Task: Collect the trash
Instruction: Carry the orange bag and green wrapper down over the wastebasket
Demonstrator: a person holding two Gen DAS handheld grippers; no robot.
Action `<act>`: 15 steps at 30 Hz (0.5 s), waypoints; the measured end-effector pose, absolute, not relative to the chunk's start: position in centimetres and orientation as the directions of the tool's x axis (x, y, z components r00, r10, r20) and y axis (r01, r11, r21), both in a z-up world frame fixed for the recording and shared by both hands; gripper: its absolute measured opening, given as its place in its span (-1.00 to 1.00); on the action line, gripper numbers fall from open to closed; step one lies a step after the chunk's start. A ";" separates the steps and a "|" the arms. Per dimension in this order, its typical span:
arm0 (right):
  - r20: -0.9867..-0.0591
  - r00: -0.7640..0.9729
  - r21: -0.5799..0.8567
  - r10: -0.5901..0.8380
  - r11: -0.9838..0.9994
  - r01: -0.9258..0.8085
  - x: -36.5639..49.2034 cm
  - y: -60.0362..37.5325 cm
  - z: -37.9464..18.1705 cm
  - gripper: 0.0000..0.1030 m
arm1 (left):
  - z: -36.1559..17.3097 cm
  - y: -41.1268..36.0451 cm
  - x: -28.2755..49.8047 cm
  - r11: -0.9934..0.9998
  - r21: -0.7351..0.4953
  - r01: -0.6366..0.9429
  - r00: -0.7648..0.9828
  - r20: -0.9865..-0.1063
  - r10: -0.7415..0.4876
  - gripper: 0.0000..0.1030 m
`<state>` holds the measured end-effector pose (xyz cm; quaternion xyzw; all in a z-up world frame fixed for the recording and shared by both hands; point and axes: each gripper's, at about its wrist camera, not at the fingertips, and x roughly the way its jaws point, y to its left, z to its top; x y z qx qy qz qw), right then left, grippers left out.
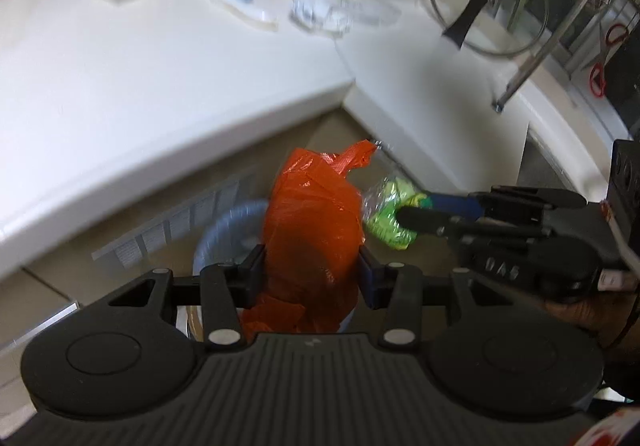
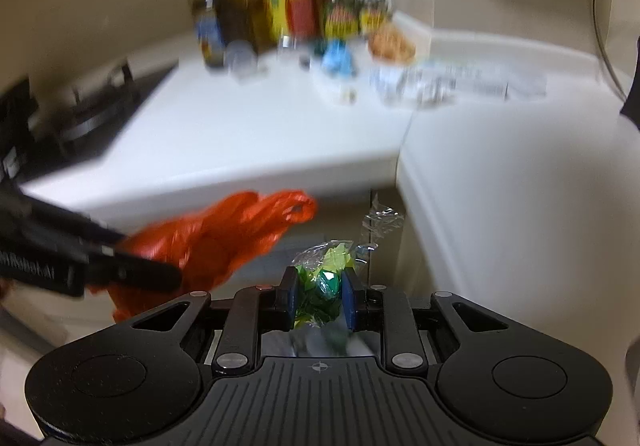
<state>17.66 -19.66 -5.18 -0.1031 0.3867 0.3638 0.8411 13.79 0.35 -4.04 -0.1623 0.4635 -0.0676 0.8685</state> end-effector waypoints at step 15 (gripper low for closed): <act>-0.845 0.315 0.041 0.432 0.641 -0.766 19.8 -16.9 -15.6 -0.56 | -14.4 0.9 16.4 0.873 -0.349 -0.340 0.428 -0.884 -0.186 -0.18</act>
